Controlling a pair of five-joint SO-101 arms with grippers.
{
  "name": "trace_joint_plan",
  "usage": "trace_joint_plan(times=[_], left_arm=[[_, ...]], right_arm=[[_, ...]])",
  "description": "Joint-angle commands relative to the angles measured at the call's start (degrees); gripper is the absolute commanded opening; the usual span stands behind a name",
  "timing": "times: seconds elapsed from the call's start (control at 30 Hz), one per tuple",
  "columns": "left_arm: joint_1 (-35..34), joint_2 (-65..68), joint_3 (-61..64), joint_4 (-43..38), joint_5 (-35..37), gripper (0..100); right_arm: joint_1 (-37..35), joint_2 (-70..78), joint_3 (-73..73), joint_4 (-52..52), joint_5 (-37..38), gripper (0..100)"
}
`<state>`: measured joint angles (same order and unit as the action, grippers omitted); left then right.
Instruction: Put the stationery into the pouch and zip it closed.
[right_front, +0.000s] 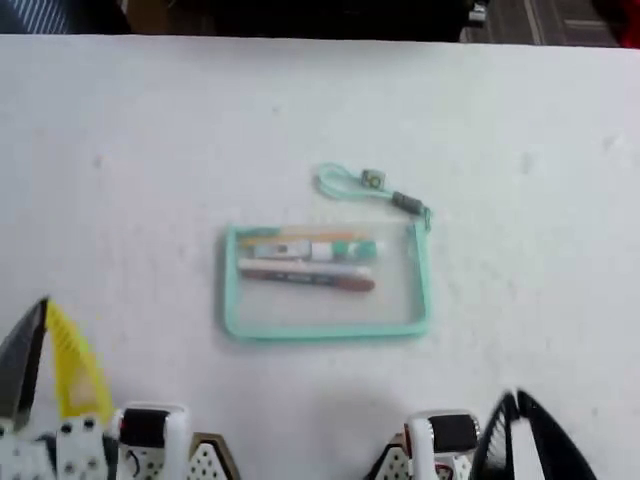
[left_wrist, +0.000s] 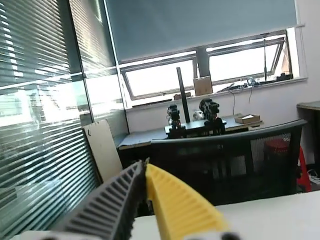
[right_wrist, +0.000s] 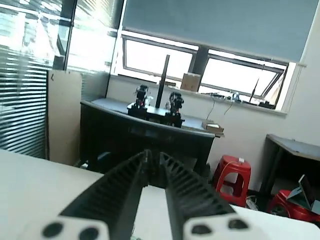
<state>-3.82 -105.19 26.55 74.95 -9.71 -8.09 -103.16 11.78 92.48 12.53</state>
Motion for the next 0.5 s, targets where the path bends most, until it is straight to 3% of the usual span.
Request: trace_joint_plan(times=[0.0, 0.27, 0.47], left_arm=[[0.1, 0.4, 12.4, -8.5, -0.7, 2], [0.1, 0.4, 29.6, -17.0, -0.7, 2], [0.1, 0.4, 40.0, -23.6, -0.7, 2]], right_arm=[[1.1, -0.3, 8.3, -4.8, 0.4, 1.8], [1.1, -0.3, 29.8, -13.2, 13.5, 1.8], [1.1, -0.3, 46.2, -26.5, 14.2, 1.8]])
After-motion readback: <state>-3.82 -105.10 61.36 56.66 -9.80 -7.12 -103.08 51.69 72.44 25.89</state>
